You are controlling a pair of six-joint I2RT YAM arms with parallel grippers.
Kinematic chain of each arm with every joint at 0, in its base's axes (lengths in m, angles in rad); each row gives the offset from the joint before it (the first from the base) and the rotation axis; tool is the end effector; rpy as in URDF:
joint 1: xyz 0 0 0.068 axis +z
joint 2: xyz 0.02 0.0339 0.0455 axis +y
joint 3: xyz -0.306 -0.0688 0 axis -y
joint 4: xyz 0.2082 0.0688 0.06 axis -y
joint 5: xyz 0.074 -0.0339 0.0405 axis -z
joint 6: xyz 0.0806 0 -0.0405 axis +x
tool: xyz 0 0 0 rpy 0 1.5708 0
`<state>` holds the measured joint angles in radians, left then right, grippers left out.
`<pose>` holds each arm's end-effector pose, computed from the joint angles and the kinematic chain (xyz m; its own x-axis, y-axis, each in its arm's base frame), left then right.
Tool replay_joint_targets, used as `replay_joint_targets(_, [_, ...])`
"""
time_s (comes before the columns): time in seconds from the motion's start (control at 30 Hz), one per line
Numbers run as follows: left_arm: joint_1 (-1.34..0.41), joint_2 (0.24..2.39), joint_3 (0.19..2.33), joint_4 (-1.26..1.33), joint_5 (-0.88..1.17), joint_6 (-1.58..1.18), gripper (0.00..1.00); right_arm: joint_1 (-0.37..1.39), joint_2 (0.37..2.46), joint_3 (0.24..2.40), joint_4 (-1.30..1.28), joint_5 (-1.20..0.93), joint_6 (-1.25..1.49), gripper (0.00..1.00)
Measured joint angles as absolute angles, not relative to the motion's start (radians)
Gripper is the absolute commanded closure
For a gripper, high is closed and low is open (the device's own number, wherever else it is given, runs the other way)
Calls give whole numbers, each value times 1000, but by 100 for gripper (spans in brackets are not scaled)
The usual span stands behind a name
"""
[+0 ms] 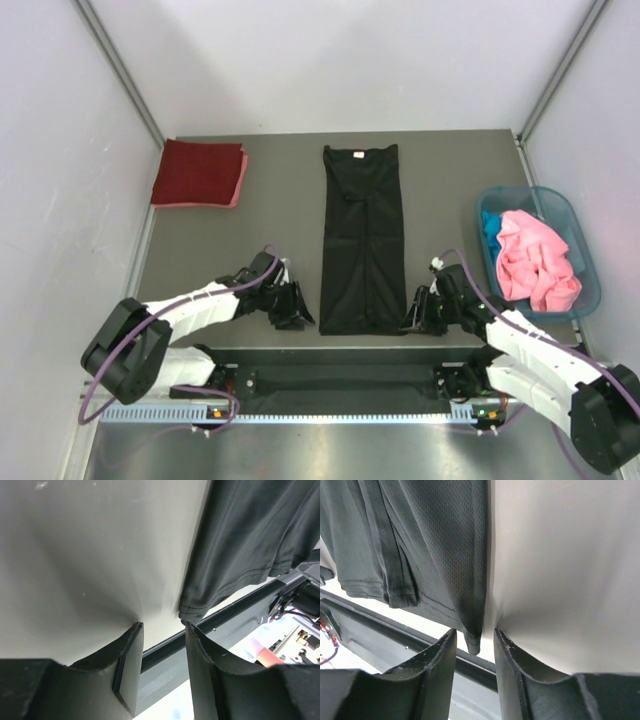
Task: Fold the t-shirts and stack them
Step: Fold the tshirt
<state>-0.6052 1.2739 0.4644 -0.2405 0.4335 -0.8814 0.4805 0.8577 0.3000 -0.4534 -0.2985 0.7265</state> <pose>0.1376 -0.1364 0.1691 -0.9848 -0.1702 -0.0353 -0.1127 0.7799 -0.6157 0.0852 0.0711 0.1577 -0.9471 0.2223 -0.2313 0.0654 0.8398 0.5390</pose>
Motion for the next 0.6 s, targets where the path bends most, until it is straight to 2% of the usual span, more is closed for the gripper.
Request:
replay_joint_targets(0.27, [-624,1270,455,-216,434,-904,54,490,844,286,-456,-314,730,71])
replay_joint_targets(0.4, [-629,1258,436,-199,436,-926,53,491,834,274,-459,-318,731,86])
replay_joint_targets(0.47, [-634,1258,431,-184,437,-938,53,491,833,268,-458,-319,730,89])
replay_joint_targets(0.5, [-638,1259,430,-177,437,-944,54,491,831,266,-461,-320,731,95])
replay_joint_targets(0.6, [-649,1267,427,-155,439,-953,54,493,819,255,-459,-322,733,100])
